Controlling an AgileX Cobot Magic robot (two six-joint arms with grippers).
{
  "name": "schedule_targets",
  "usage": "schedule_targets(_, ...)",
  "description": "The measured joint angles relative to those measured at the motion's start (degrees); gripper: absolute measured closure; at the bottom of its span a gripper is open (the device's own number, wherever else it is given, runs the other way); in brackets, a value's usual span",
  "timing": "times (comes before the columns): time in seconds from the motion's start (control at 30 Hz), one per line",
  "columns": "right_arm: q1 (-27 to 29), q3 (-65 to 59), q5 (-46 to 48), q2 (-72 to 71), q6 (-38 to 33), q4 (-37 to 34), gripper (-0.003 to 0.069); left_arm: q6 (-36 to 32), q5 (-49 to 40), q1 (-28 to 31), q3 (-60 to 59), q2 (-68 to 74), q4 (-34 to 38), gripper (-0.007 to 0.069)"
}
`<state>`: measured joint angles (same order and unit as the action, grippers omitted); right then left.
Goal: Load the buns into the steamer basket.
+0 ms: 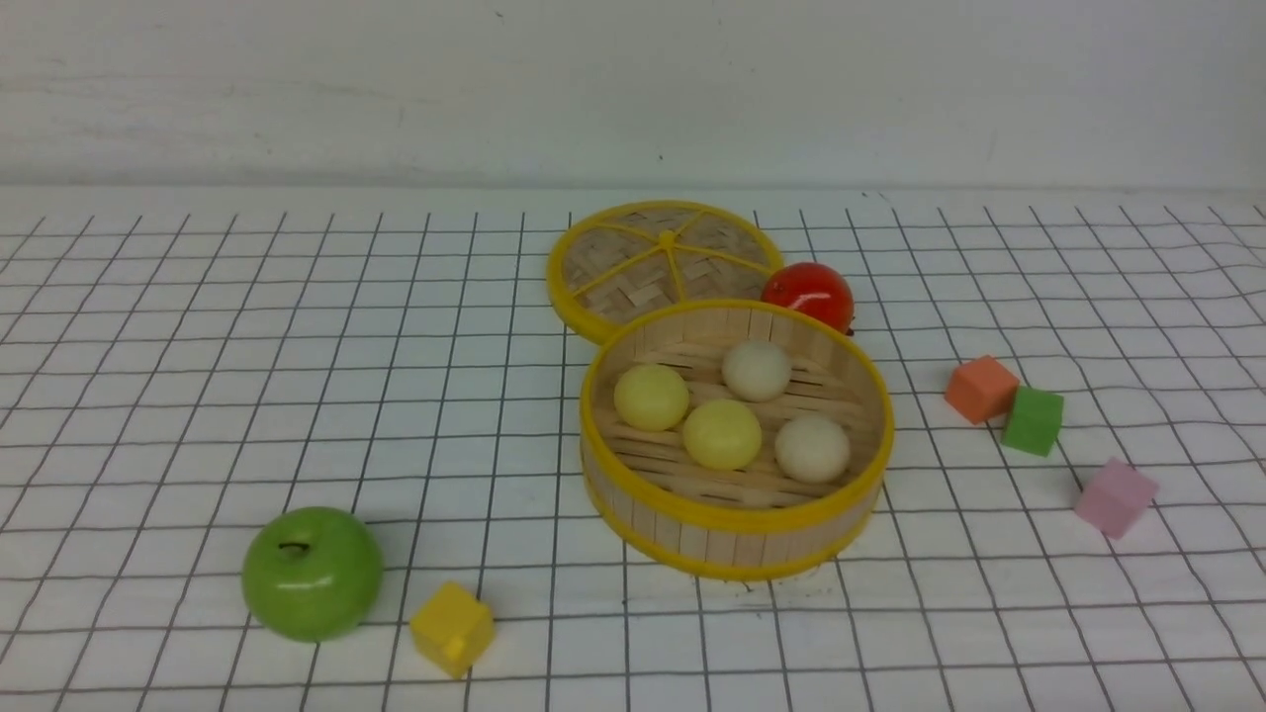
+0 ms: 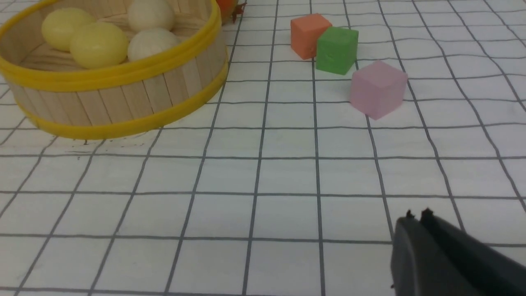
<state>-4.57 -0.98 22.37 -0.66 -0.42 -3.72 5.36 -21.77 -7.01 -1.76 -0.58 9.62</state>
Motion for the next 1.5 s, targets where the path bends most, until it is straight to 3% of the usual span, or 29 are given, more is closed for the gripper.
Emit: schedule_targets(1.5, 0.0, 0.0, 0.0, 0.0, 0.0, 0.0, 0.0615, 0.6, -0.2, 0.0, 0.0, 0.0, 0.2, 0.0638)
